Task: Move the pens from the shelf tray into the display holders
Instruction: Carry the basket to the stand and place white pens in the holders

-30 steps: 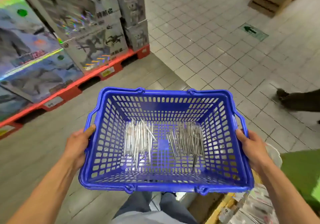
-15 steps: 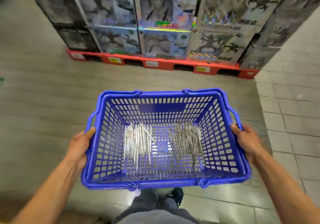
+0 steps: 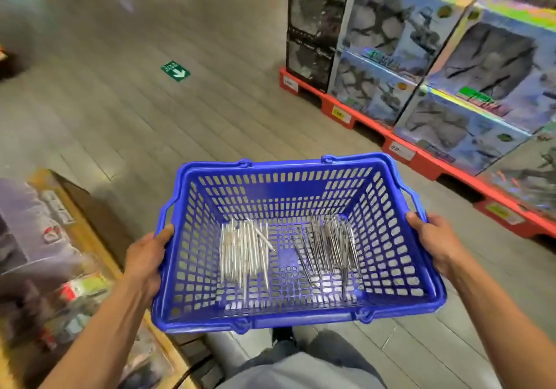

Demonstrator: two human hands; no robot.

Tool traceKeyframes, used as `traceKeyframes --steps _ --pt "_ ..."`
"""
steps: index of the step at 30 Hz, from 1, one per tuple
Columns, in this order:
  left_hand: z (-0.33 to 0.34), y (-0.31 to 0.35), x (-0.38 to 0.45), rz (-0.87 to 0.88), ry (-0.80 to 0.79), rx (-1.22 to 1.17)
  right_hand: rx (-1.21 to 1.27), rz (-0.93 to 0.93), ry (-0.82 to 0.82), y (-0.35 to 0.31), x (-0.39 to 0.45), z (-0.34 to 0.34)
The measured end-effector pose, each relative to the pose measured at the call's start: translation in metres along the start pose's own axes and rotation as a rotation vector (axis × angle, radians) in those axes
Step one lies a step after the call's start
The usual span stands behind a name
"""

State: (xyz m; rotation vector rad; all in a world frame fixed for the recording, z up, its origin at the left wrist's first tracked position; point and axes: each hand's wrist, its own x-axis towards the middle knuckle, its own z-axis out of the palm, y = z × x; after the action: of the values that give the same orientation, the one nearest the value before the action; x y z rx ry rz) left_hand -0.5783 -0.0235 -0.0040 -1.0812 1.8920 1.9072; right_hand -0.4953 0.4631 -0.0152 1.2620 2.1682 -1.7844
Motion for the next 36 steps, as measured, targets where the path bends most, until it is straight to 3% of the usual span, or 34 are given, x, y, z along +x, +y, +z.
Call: traceKeyframes --steps 7,18,26,32,36 --pt "-0.029 0.015 0.026 -0.017 0.147 -0.134 -0.141 -0.058 -0.189 -0.082 0.067 0.087" --pt "-0.025 0.046 0.073 -0.092 0.504 -0.289 -0.311 -0.140 -0.456 -0.210 0.178 0.223" --pt "-0.022 0.090 0.121 -0.127 0.616 -0.377 -0.385 -0.140 -0.611 -0.300 0.227 0.311" --pt "-0.033 0.134 0.190 -0.037 0.720 -0.363 -0.411 -0.185 -0.633 -0.353 0.254 0.397" --pt "-0.052 0.171 0.251 -0.085 0.674 -0.418 -0.440 -0.164 -0.652 -0.388 0.273 0.462"
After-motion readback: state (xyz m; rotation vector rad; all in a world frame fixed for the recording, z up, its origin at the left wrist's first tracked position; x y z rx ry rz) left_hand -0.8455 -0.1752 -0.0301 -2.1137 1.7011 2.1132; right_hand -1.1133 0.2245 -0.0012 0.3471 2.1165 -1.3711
